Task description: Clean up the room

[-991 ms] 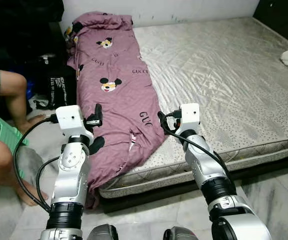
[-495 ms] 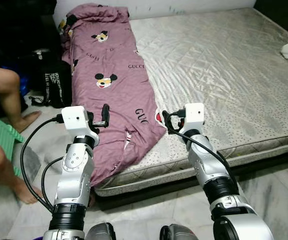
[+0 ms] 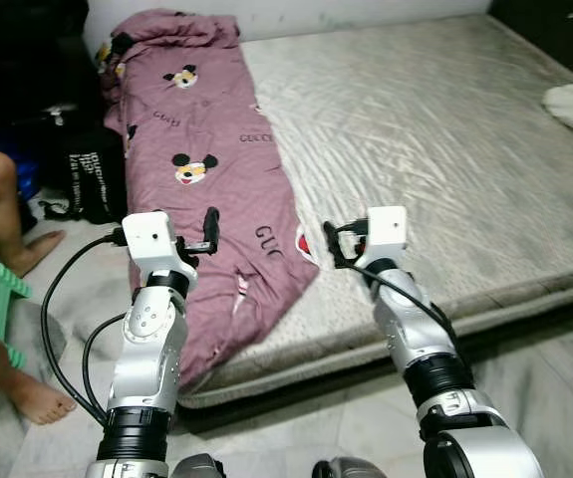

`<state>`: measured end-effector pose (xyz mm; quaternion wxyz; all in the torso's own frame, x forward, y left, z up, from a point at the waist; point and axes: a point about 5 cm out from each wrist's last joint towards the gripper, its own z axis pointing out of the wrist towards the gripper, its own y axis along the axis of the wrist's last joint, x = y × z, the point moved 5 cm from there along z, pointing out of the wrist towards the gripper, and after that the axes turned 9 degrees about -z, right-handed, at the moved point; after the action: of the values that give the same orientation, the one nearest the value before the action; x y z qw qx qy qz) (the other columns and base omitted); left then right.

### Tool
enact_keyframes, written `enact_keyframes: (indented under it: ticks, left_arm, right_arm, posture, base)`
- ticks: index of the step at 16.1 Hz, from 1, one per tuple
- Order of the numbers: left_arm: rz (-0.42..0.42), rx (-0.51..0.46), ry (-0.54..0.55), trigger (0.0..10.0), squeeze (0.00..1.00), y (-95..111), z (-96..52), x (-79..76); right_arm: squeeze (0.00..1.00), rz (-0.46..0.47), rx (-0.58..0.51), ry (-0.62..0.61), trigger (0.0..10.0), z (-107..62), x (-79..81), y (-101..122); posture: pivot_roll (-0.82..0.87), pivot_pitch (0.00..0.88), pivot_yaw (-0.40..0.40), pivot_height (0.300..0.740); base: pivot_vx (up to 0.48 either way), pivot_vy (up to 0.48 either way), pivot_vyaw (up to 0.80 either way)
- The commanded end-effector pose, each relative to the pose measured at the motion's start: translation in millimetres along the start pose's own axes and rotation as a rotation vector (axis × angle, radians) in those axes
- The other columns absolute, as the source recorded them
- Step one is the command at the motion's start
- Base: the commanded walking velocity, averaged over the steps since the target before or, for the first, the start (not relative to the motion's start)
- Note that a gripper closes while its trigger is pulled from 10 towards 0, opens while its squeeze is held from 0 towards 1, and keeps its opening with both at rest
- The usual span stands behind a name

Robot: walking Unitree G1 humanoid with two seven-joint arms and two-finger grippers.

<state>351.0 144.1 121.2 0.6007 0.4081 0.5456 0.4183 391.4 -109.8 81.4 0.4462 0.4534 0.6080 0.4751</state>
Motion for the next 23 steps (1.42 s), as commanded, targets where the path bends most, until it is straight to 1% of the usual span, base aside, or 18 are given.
enact_keyframes:
  ticks: [1, 5, 8, 10, 12, 14, 15, 16, 18, 19, 21, 23]
  left_arm:
    - [0.009, -0.002, -0.002, 10.0, 0.00, 1, -0.7, 0.8]
    - [0.007, -0.004, 0.000, 10.0, 0.00, 2, 0.2, 1.1]
    - [-0.002, -0.009, 0.004, 10.0, 0.00, 2, 0.6, 0.1]
    - [0.005, -0.009, 0.022, 10.0, 0.00, 0, -0.6, 2.6]
    - [0.028, -0.008, 0.057, 10.0, 0.00, 0, -2.4, 7.9]
    - [0.060, 0.006, 0.087, 10.0, 0.00, -3, -10.1, 16.1]
    - [0.074, -0.002, 0.084, 10.0, 0.00, -1, -14.3, 19.4]
    - [0.081, 0.001, 0.129, 10.0, 0.00, -1, -20.7, 30.6]
    - [0.088, 0.004, 0.139, 10.0, 0.00, -1, -23.9, 35.9]
    - [0.080, 0.010, 0.140, 10.0, 0.00, -1, -23.9, 36.2]
    - [0.056, 0.028, 0.127, 10.0, 0.00, -3, -22.7, 32.6]
    - [0.044, 0.044, 0.125, 10.0, 0.00, -5, -23.4, 31.6]
  right_arm:
    - [0.00, -0.005, 0.007, 0.001, 10.0, 0.8, -0.4, -1]
    - [0.00, -0.009, 0.007, -0.002, 10.0, 0.8, -1.8, -1]
    - [0.00, -0.012, 0.009, -0.008, 10.0, 0.3, -4.8, -2]
    - [0.00, -0.014, 0.013, -0.013, 10.0, -0.1, -7.6, -3]
    - [0.00, -0.015, 0.017, -0.018, 10.0, -0.9, -10.0, -4]
    - [0.00, -0.019, 0.023, -0.022, 10.0, -4.4, -12.4, -7]
    - [0.00, -0.014, 0.024, -0.020, 10.0, -6.2, -12.1, -7]
    - [0.00, -0.011, 0.026, -0.007, 10.0, -9.5, -9.7, -7]
    - [0.00, -0.021, 0.025, 0.008, 10.0, -12.5, -6.8, -7]
    - [0.00, -0.022, 0.028, 0.009, 10.0, -12.7, -6.1, -8]
    - [0.00, -0.007, 0.035, 0.013, 10.0, -12.3, -2.6, -9]
    - [0.00, 0.001, 0.035, 0.007, 10.0, -12.9, -2.2, -7]
  posture:
    - [-0.10, 0.074, 0.012, 0.740]
    - [-0.10, 0.070, 0.014, 0.740]
    - [-0.10, 0.066, 0.015, 0.740]
    - [-0.10, 0.066, 0.014, 0.740]
    - [-0.09, 0.072, 0.014, 0.740]
    - [-0.09, 0.087, 0.017, 0.740]
    - [-0.09, 0.095, 0.017, 0.740]
    - [-0.09, 0.105, 0.015, 0.740]
    - [-0.09, 0.125, 0.013, 0.740]
    - [-0.09, 0.130, 0.012, 0.740]
    - [-0.08, 0.154, 0.013, 0.740]
    - [-0.09, 0.167, 0.017, 0.740]
  base:
    - [0.334, 0.000, 0.00]
    - [0.292, 0.000, 0.00]
    - [0.000, 0.000, 0.00]
    - [0.000, 0.000, 0.00]
    - [0.000, 0.000, 0.00]
    - [0.000, 0.000, 0.00]
    - [0.000, 0.000, 0.00]
    - [0.000, 0.000, 0.00]
    - [0.000, 0.000, 0.00]
    - [0.000, 0.000, 0.80]
    - [0.000, 0.444, 0.63]
    - [0.000, 0.480, 0.00]
